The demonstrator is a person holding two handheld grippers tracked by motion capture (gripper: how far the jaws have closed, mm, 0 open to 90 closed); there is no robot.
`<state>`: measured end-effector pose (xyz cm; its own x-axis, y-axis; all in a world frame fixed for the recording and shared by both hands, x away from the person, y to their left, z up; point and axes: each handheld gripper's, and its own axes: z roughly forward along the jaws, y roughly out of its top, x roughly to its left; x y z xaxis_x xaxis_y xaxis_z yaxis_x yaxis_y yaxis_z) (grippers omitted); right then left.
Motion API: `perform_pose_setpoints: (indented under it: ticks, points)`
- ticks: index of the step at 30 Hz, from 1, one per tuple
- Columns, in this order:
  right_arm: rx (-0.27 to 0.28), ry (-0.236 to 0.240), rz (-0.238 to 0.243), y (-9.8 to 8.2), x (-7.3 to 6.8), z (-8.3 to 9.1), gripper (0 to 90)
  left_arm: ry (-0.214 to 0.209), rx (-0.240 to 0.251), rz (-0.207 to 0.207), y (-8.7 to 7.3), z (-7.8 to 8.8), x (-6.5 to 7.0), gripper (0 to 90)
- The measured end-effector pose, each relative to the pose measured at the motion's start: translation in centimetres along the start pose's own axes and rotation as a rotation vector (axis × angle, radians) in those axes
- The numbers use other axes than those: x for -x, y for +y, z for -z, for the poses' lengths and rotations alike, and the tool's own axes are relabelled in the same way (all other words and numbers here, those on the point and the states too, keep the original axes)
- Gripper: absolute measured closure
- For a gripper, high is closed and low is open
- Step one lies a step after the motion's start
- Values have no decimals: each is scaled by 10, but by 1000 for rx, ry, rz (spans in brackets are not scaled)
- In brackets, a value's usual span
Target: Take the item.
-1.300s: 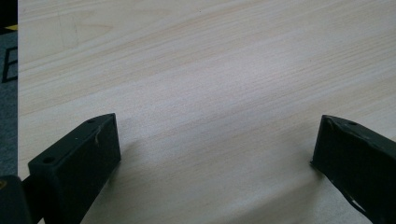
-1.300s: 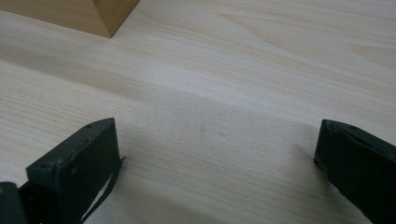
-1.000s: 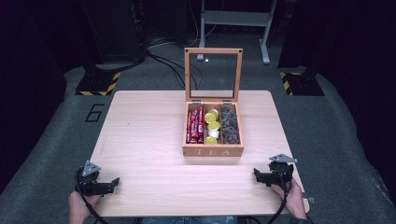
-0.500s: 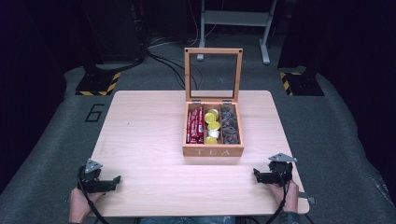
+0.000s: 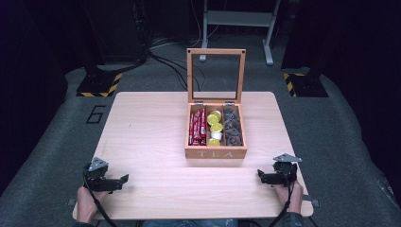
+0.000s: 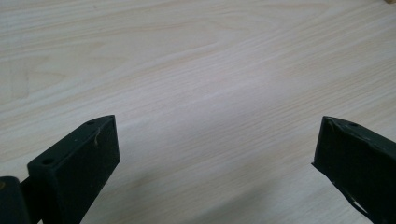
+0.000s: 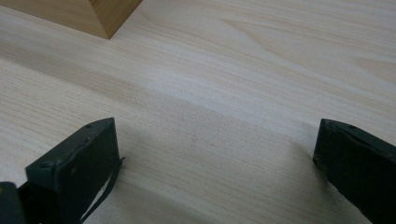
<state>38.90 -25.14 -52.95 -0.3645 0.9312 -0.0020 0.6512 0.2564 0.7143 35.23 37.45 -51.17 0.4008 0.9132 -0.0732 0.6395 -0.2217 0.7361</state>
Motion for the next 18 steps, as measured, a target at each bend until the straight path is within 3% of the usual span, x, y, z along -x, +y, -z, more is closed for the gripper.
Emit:
perform_pose_setpoints:
  ticks: [18]
  points:
    - [1,1,4,0,0,0,0,-71,16,-101,42,-6,33,0]
